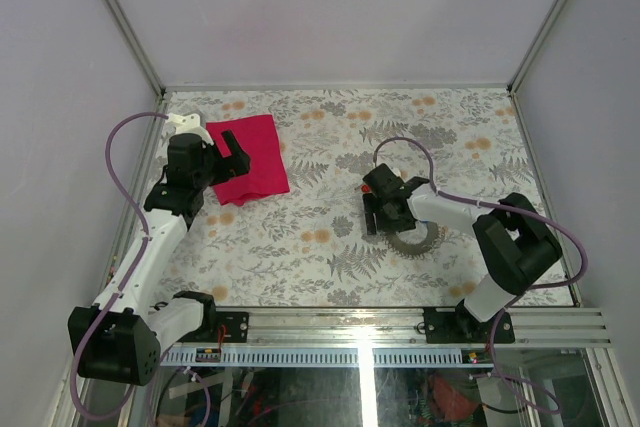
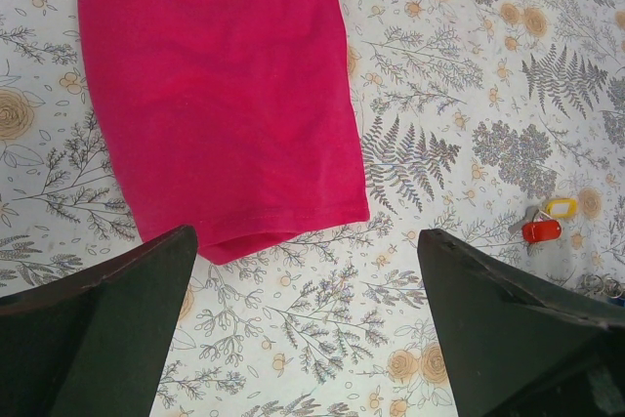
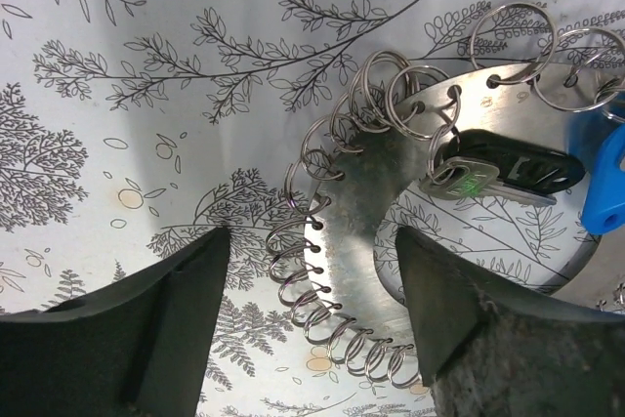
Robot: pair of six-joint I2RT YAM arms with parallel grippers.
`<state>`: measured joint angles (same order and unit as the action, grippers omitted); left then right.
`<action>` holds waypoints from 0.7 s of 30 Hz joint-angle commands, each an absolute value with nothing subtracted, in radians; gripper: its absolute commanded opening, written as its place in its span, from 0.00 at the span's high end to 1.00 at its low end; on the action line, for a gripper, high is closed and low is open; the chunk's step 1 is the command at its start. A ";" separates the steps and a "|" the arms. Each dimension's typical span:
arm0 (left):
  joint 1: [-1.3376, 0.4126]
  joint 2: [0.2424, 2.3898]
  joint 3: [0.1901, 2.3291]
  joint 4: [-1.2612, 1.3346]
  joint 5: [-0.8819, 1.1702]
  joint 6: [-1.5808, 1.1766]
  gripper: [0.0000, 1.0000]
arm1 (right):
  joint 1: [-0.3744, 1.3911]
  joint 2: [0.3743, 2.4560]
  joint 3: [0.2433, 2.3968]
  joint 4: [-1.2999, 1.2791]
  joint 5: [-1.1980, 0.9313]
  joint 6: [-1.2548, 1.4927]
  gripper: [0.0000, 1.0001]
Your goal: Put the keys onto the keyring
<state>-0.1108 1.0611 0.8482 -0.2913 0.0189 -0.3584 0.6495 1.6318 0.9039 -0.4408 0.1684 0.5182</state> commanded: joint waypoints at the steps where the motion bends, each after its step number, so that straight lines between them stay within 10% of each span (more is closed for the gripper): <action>1: -0.112 1.063 0.858 -0.256 0.027 -0.351 0.00 | 0.658 1.682 0.897 -0.450 0.217 0.544 0.22; 21: -0.112 1.056 0.854 -0.254 0.033 -0.353 0.00 | 0.652 1.760 0.940 -0.455 0.328 0.671 0.37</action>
